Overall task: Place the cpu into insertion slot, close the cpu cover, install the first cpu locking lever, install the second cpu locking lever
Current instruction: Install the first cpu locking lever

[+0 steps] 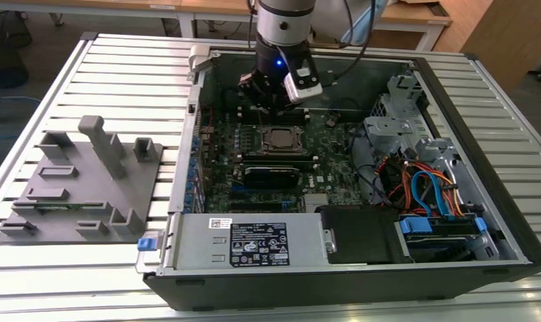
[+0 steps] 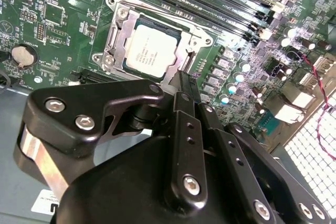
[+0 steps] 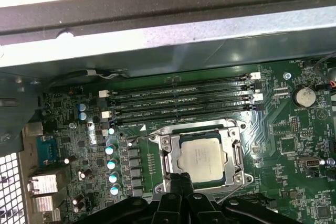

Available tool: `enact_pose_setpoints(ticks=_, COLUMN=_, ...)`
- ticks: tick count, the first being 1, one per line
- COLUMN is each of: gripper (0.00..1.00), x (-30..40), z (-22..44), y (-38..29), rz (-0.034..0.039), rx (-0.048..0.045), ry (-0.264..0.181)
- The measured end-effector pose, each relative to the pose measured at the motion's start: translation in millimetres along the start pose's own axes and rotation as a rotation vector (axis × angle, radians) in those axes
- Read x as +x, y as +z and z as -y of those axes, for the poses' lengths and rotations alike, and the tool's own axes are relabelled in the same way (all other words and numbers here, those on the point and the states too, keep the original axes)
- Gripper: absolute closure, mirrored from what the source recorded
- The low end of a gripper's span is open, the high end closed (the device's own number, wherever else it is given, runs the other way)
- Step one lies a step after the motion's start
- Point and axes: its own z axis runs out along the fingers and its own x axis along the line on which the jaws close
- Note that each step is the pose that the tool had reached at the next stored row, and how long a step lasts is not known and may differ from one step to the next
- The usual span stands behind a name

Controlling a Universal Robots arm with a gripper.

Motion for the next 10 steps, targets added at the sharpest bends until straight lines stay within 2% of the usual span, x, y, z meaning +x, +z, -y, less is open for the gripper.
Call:
enact_pose_setpoints(ticks=3, gripper=0.9, x=0.2, z=0.1, y=0.0, rz=0.0, rx=0.0, ry=-0.01)
enact_pose_setpoints(ticks=7, gripper=0.9, x=0.6, z=0.1, y=0.0, rz=-0.0002, rx=0.0001, ry=-0.054)
enact_pose_setpoints(ticks=10, gripper=0.9, x=4.5, z=0.7, y=0.0, rz=-0.0003, rx=0.0003, ry=-0.058)
